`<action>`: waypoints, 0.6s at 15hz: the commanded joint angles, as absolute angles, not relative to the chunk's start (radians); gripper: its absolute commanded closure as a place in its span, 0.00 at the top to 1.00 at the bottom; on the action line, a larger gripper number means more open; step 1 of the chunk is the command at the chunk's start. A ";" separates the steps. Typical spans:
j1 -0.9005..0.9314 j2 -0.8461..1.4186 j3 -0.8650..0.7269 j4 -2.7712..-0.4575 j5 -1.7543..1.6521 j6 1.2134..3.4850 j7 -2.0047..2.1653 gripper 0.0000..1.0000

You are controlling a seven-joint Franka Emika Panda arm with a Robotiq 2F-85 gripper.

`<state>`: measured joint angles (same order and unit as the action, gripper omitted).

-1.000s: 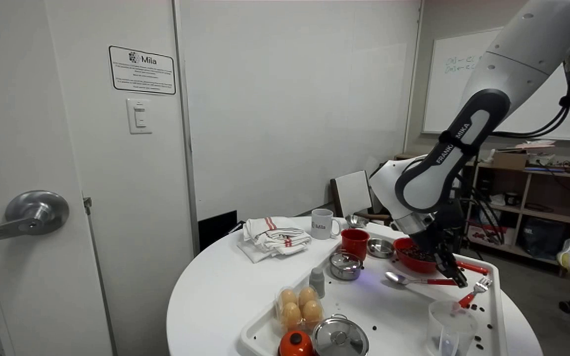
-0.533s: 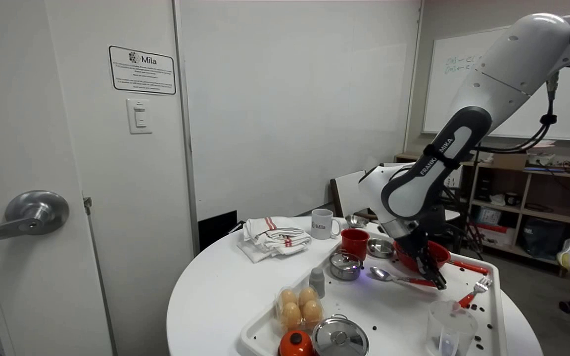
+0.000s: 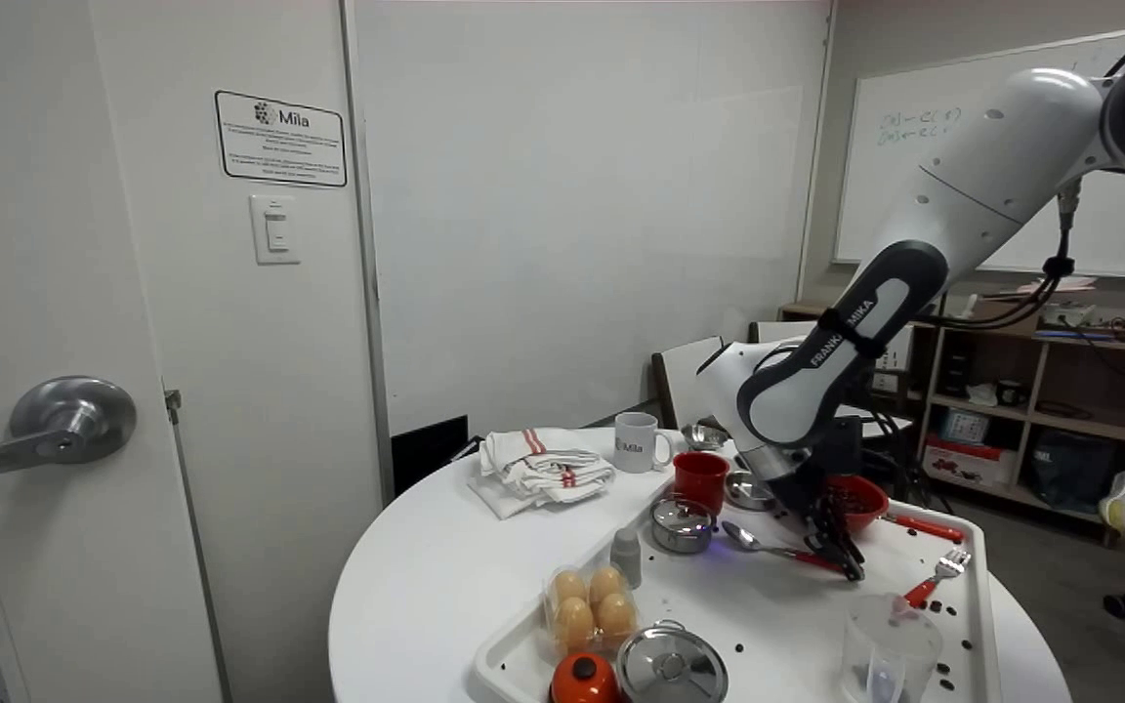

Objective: Use the spoon to mix the contents in the orange bowl

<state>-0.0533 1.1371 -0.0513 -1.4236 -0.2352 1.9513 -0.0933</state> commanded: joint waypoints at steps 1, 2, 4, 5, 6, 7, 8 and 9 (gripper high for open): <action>-0.058 1.158 -0.049 -1.397 -0.210 1.939 -0.106 0.71; -0.056 1.140 -0.047 -1.424 -0.209 1.951 -0.104 0.80; -0.050 1.098 -0.043 -1.485 -0.212 1.977 -0.101 0.95; -0.047 1.069 -0.042 -1.529 -0.216 1.993 -0.100 0.99; -0.048 1.044 -0.037 -1.567 -0.215 2.006 -0.106 1.00; -0.047 1.023 -0.035 -1.600 -0.216 2.025 -0.106 1.00; -0.050 0.997 -0.031 -1.639 -0.216 2.044 -0.113 1.00; -0.055 0.972 -0.026 -1.675 -0.213 2.061 -0.119 1.00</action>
